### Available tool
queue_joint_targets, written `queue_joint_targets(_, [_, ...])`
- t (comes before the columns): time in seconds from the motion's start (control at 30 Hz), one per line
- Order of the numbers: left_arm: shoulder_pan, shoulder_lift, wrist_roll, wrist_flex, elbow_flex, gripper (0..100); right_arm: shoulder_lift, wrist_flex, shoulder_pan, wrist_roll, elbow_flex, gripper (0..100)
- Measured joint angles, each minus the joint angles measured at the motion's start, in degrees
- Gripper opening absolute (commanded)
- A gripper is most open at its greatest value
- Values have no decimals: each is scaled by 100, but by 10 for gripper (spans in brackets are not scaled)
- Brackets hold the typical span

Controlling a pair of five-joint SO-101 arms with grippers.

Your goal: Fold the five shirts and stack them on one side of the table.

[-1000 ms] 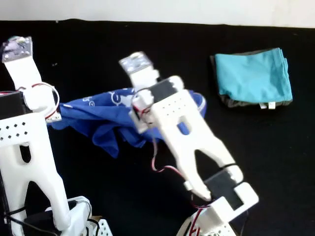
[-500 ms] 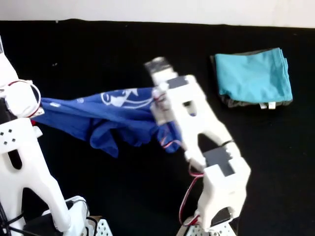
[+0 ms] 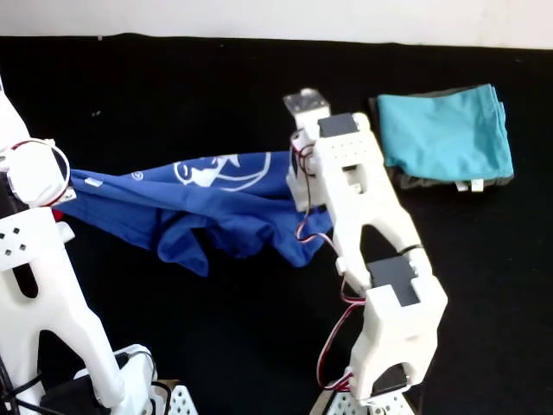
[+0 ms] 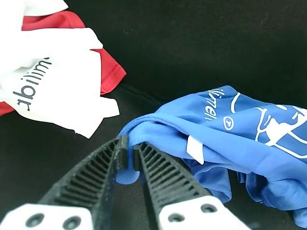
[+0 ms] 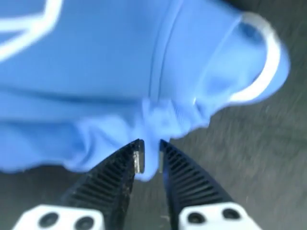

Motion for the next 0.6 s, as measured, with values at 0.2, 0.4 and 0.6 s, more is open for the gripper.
queue_joint_targets(0.2, [26,0,0,-35,44,9,-53,651,-255,0,26,42])
queue_joint_targets(0.4, [26,0,0,-35,396,9,-791,229,-1064,0,967,212])
queue_joint_targets(0.6, [26,0,0,-35,413,9,-765,-1046,-1345,0,2154,226])
